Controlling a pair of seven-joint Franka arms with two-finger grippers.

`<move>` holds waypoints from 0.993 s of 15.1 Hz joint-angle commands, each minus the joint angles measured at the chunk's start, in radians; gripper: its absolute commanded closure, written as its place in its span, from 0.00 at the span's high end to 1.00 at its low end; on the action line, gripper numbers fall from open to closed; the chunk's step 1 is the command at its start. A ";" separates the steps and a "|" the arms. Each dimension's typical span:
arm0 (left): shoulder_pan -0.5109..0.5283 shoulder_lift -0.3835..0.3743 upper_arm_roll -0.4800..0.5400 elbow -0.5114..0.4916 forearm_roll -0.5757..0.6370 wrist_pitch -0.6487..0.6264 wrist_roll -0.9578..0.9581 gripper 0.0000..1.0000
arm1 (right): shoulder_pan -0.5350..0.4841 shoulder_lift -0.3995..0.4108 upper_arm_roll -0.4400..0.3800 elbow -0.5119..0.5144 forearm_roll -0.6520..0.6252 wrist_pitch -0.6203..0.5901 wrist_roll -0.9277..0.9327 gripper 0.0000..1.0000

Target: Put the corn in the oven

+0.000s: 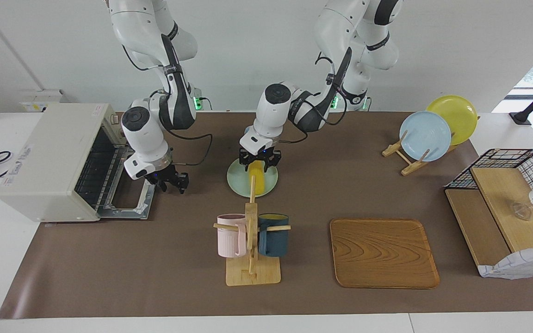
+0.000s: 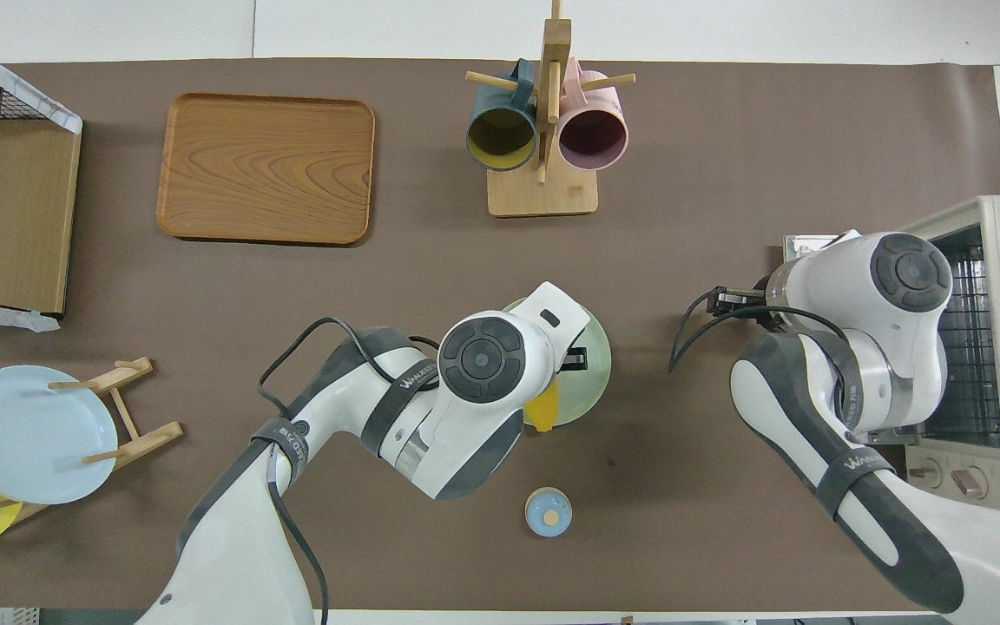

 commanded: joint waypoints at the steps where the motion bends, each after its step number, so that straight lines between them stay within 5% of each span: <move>1: 0.042 -0.059 0.010 0.009 -0.016 -0.082 0.006 1.00 | 0.002 0.012 -0.001 0.019 0.008 -0.010 -0.017 0.96; 5: 0.131 -0.152 0.012 0.037 -0.014 -0.242 0.021 1.00 | 0.005 0.027 0.001 0.115 0.010 -0.123 -0.020 1.00; 10: 0.333 -0.237 0.013 0.110 -0.010 -0.465 0.183 1.00 | 0.139 0.062 0.001 0.302 0.008 -0.274 0.058 1.00; 15: 0.537 -0.333 0.013 0.129 0.052 -0.611 0.397 1.00 | 0.380 0.261 0.001 0.664 -0.065 -0.493 0.398 1.00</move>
